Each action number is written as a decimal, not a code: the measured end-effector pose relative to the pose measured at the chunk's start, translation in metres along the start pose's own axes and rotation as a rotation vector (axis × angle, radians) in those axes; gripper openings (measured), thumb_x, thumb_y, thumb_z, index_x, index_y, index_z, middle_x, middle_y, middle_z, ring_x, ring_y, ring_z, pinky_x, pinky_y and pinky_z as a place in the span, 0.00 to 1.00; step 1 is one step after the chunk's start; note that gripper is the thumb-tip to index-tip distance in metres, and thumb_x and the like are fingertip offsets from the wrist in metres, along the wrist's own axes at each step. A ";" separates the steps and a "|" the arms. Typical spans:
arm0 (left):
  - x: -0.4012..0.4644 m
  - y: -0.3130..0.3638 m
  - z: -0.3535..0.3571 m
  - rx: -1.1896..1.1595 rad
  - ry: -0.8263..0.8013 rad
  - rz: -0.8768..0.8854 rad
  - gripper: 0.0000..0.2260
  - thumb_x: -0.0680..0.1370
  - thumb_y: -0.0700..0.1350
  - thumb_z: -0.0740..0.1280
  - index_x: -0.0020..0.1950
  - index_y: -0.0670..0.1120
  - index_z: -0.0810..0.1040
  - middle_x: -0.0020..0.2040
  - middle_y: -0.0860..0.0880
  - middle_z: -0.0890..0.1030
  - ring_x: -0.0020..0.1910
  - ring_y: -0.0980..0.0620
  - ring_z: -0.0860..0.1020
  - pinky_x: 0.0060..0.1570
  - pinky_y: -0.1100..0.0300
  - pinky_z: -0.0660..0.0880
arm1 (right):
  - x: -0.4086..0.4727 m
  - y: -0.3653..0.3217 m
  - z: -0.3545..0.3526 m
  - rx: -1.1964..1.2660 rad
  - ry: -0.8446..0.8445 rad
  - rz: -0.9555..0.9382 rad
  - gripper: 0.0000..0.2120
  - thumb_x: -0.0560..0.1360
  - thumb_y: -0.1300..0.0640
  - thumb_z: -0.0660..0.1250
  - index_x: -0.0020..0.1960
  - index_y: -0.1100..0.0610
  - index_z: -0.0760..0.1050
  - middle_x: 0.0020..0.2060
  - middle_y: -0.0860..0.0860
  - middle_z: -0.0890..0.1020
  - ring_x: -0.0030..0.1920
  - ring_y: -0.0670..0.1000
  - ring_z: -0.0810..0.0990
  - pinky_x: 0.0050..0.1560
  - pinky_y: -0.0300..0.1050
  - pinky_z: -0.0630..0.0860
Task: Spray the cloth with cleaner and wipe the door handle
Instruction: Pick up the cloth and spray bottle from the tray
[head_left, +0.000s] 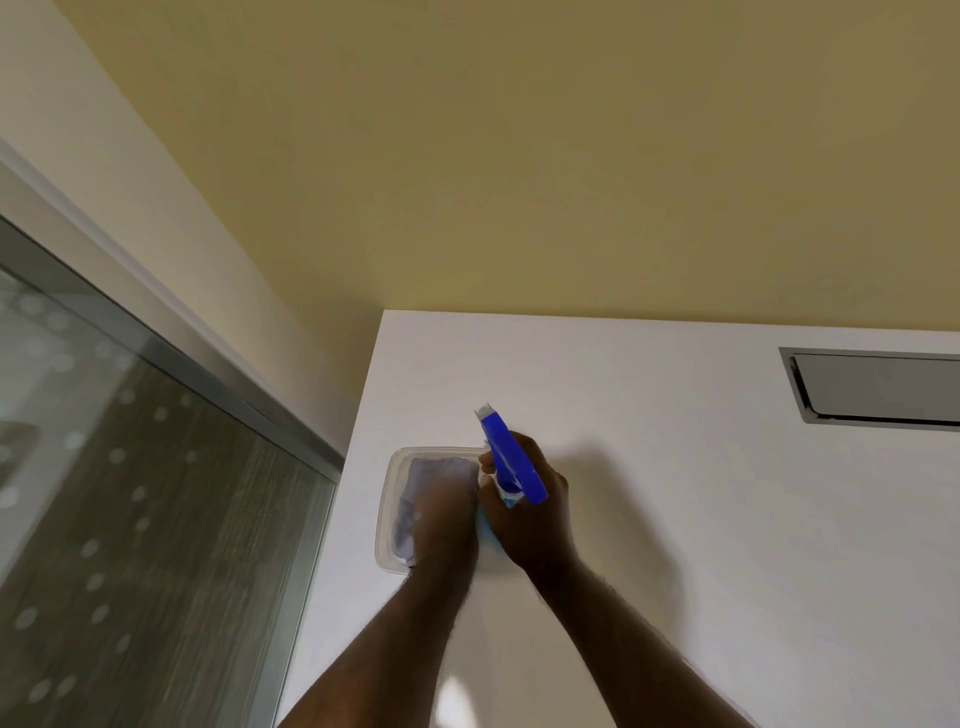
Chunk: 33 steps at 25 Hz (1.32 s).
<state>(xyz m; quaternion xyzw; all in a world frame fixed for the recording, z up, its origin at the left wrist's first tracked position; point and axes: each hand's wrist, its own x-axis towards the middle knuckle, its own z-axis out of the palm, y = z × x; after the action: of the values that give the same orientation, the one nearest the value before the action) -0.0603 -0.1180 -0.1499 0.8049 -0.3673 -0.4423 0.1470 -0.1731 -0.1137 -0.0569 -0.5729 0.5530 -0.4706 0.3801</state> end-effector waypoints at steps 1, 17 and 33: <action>-0.001 -0.001 -0.006 -0.008 -0.036 -0.024 0.29 0.78 0.64 0.61 0.73 0.50 0.63 0.71 0.47 0.68 0.68 0.48 0.68 0.72 0.47 0.64 | 0.001 -0.004 0.001 -0.009 0.030 -0.032 0.25 0.71 0.43 0.68 0.57 0.61 0.76 0.46 0.50 0.83 0.46 0.48 0.82 0.48 0.34 0.79; -0.081 0.012 -0.132 -0.689 -0.005 0.272 0.09 0.71 0.40 0.64 0.48 0.40 0.79 0.36 0.48 0.80 0.37 0.49 0.77 0.39 0.58 0.74 | -0.025 -0.078 -0.010 0.187 0.254 -0.022 0.22 0.73 0.70 0.70 0.51 0.43 0.73 0.39 0.43 0.80 0.40 0.39 0.79 0.42 0.27 0.74; -0.134 -0.013 -0.202 -1.480 -0.596 0.238 0.45 0.50 0.53 0.86 0.64 0.43 0.77 0.55 0.39 0.83 0.52 0.40 0.83 0.48 0.41 0.81 | -0.076 -0.147 -0.005 0.117 0.141 -0.232 0.16 0.72 0.69 0.68 0.53 0.51 0.78 0.39 0.47 0.82 0.40 0.45 0.79 0.41 0.30 0.74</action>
<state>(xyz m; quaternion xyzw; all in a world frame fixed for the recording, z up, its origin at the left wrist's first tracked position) 0.0665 -0.0302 0.0377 0.3026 -0.0864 -0.7483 0.5840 -0.1331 -0.0231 0.0761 -0.5755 0.4800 -0.5817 0.3162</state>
